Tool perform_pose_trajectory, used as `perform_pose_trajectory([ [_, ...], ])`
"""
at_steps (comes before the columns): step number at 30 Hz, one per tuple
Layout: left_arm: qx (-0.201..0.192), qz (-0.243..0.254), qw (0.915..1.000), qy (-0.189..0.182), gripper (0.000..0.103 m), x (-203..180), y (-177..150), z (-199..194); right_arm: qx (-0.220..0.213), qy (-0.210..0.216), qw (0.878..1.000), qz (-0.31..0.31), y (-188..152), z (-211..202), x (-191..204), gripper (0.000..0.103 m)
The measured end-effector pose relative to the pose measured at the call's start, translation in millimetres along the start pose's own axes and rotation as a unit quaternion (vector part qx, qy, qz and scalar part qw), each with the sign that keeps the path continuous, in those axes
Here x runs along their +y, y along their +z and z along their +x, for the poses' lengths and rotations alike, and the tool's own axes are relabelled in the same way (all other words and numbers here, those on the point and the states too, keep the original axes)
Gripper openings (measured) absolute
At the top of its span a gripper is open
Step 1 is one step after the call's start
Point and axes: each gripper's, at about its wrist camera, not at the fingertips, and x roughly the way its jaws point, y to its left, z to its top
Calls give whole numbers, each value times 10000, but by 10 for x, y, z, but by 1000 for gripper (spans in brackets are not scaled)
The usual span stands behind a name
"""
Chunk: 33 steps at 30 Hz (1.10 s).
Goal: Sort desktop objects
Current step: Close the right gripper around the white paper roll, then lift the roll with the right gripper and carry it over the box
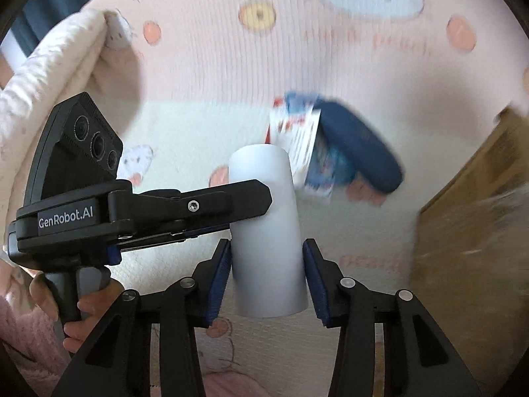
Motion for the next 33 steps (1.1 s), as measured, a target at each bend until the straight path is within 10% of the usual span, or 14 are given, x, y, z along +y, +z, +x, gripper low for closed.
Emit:
perform_pose_trajectory([
  [12,-34,945,9954,-163,47,-1067,-151,98,-970,-388,9945,0,-54,-846,-113,40],
  [33,1651,1829,9691,-138,47,-2828,-362,2024,-1565,-1226,9707,1349,-405,-2121,-1932,40],
])
